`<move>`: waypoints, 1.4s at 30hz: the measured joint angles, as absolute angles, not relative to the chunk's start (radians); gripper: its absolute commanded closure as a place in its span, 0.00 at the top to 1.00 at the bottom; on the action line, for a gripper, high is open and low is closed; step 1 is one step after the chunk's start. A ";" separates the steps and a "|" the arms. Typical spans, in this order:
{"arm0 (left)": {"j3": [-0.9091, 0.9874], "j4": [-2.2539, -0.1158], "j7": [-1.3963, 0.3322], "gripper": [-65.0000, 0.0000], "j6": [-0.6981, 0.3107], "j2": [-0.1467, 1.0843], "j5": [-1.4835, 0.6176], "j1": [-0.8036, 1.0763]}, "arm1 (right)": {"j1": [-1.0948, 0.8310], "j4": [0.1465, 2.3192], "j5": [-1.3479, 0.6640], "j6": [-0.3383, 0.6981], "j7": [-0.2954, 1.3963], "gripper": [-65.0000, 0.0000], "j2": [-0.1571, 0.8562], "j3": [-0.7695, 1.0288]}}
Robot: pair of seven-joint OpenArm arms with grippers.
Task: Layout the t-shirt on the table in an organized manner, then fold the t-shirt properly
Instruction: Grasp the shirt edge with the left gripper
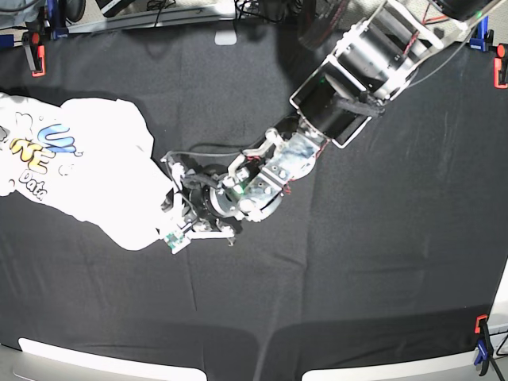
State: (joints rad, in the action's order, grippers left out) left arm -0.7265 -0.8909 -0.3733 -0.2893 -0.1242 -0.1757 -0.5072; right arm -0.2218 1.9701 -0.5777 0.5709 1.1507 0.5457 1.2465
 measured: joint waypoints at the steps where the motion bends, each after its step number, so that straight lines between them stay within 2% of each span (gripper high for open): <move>1: -0.727 -0.891 -0.373 0.30 -0.289 -0.124 -0.179 -0.507 | -0.222 1.970 -0.578 0.571 1.151 0.47 0.546 1.246; 9: -0.727 -0.878 -0.311 0.32 -0.289 -0.124 -0.228 -0.508 | -0.222 1.970 -0.578 0.571 1.151 0.47 0.546 1.246; 13: -0.727 -0.773 -0.215 0.32 -0.289 -0.124 -0.229 -0.510 | -0.222 1.970 -0.577 0.571 1.151 0.47 0.546 1.246; 18: -0.727 -0.671 -0.176 0.32 -0.289 -0.124 -0.229 -0.502 | -0.222 1.970 -0.578 0.570 1.151 0.47 0.546 1.246; 22: -0.727 -0.667 -0.172 0.32 -0.292 -0.125 -0.236 -0.502 | -0.222 1.970 -0.577 0.571 1.151 0.47 0.546 1.246; 26: -0.727 -0.667 -0.155 0.31 -0.375 -0.124 -0.293 -0.502 | -0.222 1.970 -0.579 0.571 1.151 0.47 0.546 1.246; 37: -0.727 -0.666 -0.118 0.31 -0.373 -0.124 -0.281 -0.463 | -0.222 1.970 -0.578 0.570 1.151 0.47 0.546 1.246; 42: -0.726 -0.666 -0.077 0.31 -0.232 -0.124 -0.284 -0.466 | -0.222 1.970 -0.578 0.570 1.151 0.47 0.546 1.246</move>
State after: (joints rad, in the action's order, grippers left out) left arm -0.7258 -0.6662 -0.0769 -0.2321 -0.1242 -0.2840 -0.4660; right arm -0.2218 1.9701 -0.5777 0.5705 1.1507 0.5457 1.2465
